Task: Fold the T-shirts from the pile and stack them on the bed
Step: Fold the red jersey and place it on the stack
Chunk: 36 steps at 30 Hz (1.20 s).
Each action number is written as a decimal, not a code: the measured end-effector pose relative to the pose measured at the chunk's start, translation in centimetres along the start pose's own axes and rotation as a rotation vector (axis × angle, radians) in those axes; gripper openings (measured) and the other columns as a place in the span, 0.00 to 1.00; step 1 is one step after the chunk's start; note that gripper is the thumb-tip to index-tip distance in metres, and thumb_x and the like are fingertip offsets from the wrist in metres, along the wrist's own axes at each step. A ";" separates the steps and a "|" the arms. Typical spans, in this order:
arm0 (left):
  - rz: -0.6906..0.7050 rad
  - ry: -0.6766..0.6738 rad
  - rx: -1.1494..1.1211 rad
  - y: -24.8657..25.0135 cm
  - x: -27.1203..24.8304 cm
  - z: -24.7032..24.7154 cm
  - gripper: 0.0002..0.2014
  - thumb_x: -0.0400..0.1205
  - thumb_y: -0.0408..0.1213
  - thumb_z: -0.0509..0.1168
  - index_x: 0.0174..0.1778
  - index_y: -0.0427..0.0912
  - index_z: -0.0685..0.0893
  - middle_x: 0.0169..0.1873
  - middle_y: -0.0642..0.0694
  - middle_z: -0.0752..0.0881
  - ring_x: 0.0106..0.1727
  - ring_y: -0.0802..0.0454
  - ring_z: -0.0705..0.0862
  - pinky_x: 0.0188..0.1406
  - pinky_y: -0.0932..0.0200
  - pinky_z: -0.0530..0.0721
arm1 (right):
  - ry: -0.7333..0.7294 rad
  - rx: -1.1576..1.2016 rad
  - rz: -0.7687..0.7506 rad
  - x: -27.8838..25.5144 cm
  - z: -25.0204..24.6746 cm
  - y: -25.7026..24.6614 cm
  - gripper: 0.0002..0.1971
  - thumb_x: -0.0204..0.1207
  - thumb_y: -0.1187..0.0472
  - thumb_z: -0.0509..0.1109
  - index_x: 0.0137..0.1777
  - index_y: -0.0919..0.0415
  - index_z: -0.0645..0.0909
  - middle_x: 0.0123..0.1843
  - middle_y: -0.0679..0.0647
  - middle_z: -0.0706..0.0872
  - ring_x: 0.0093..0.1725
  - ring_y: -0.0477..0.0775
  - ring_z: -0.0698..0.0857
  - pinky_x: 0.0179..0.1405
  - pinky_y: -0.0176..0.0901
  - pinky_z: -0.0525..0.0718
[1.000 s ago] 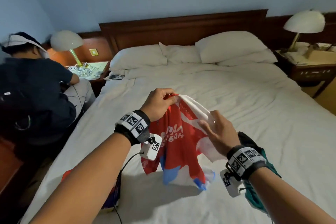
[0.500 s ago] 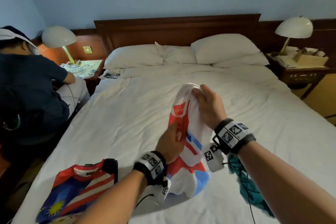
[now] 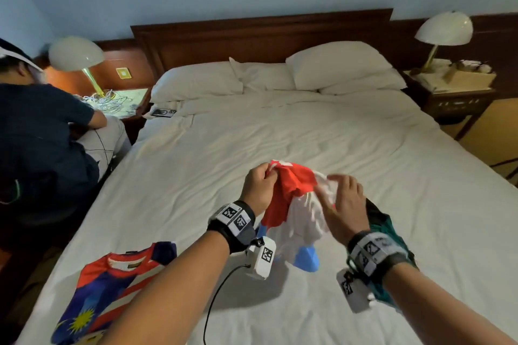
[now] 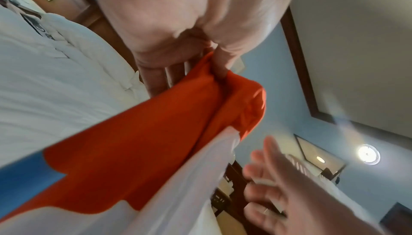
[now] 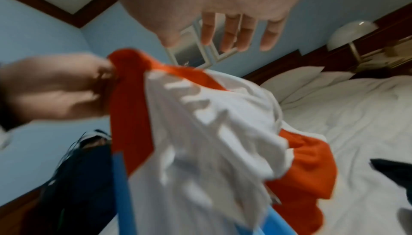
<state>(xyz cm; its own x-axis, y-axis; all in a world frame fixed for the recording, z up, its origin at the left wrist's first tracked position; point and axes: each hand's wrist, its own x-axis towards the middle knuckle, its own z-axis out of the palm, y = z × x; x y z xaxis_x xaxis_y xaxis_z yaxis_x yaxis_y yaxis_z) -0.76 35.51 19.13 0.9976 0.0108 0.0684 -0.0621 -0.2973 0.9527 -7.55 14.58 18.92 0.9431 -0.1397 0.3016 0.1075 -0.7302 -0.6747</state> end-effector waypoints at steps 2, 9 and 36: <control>0.047 0.046 -0.004 1.4 0.4 0.0 0.17 0.77 0.47 0.62 0.45 0.35 0.86 0.35 0.49 0.85 0.38 0.51 0.77 0.43 0.42 0.81 | -0.184 0.070 -0.011 -2.7 1.6 1.0 0.27 0.74 0.28 0.63 0.59 0.49 0.76 0.54 0.46 0.79 0.54 0.50 0.78 0.55 0.48 0.78; 0.122 0.103 -0.103 4.9 0.9 -1.8 0.13 0.80 0.42 0.62 0.41 0.34 0.81 0.33 0.50 0.79 0.38 0.54 0.73 0.41 0.53 0.74 | -0.463 0.170 0.149 -4.6 7.2 1.8 0.09 0.78 0.49 0.77 0.47 0.38 0.78 0.50 0.45 0.82 0.49 0.50 0.81 0.50 0.39 0.76; -0.115 -0.004 -0.089 -1.6 -7.2 -0.1 0.19 0.83 0.49 0.70 0.30 0.42 0.81 0.25 0.49 0.78 0.32 0.52 0.73 0.33 0.50 0.74 | -0.207 0.608 0.217 0.9 0.9 -3.4 0.09 0.86 0.59 0.70 0.49 0.65 0.81 0.40 0.65 0.90 0.34 0.62 0.91 0.35 0.58 0.91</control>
<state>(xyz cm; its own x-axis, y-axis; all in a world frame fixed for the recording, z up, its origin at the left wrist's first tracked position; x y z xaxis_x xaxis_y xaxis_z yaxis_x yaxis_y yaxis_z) -7.81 36.06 17.14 0.9984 0.0359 -0.0436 0.0502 -0.2084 0.9768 -6.81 17.58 20.89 0.9976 -0.0653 0.0222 0.0097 -0.1861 -0.9825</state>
